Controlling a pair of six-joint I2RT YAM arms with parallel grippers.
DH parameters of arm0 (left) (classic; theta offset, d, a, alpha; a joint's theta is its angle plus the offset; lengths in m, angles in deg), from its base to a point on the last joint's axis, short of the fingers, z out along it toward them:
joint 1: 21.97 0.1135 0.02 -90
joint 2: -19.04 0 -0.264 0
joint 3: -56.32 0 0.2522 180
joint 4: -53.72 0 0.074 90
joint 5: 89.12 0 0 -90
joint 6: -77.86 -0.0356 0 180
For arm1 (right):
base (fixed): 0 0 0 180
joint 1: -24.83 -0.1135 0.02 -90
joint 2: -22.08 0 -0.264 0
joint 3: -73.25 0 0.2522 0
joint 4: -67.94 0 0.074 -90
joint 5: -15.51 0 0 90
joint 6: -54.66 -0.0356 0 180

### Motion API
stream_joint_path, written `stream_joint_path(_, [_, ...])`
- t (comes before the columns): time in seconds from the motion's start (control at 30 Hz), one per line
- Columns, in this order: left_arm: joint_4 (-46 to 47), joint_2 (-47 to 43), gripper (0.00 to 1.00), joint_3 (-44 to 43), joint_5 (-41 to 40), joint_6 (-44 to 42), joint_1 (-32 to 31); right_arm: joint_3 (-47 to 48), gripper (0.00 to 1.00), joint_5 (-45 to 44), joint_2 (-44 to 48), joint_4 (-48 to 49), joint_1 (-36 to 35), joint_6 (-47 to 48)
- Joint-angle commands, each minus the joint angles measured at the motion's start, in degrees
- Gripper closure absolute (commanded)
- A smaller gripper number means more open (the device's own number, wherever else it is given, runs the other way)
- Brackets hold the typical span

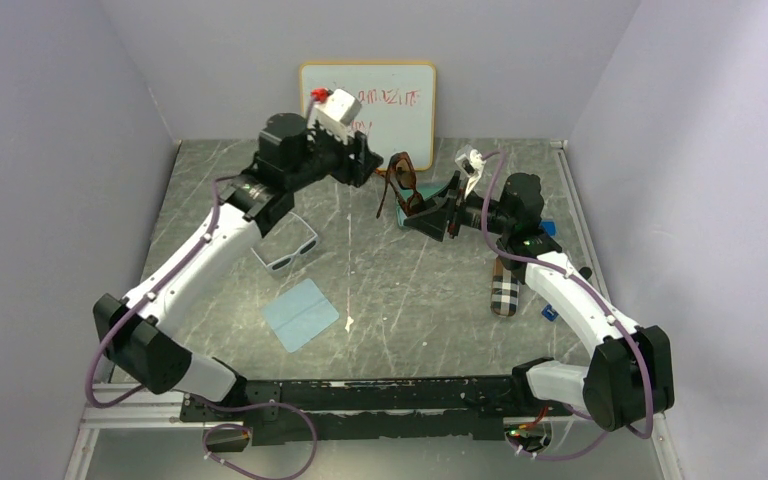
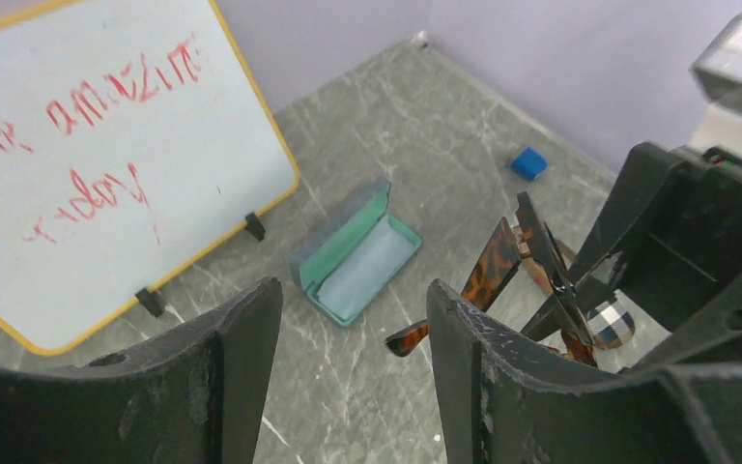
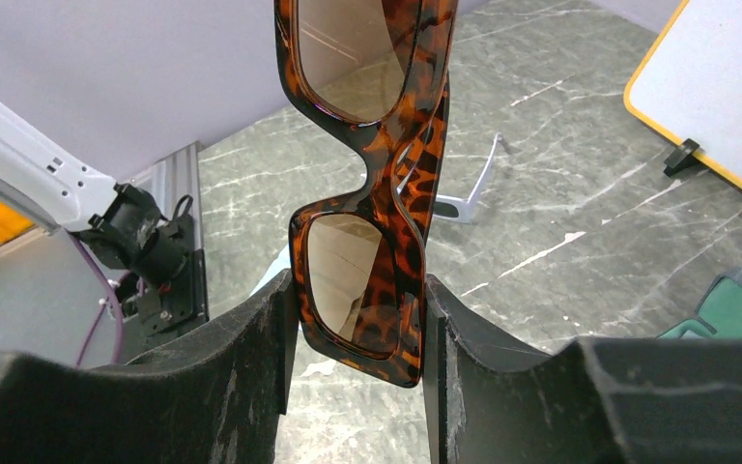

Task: Organize the sunglasses
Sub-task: Adjust the sunglasses.

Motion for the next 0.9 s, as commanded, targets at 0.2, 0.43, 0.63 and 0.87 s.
stream_joint_path(0.2, [-0.47,2.42,0.39,1.72,-22.0,-10.65,-6.87,1.2,1.0,2.34,1.66,3.66,0.03,-2.69])
stream_joint_path(0.43, [-0.65,0.77,0.39,7.82,-22.95,-12.96,-6.89,3.5,1.0,4.17,0.91,6.2,0.47,-6.72])
stream_joint_path(0.63, [-1.82,0.05,0.4,10.58,-22.18,-13.29,-6.95,5.27,1.0,5.88,0.39,9.45,1.1,-10.71])
stream_joint_path(0.87, [-2.0,-0.85,0.39,11.47,-19.66,-11.54,-6.92,5.09,1.0,4.11,0.6,6.15,1.11,-7.14])
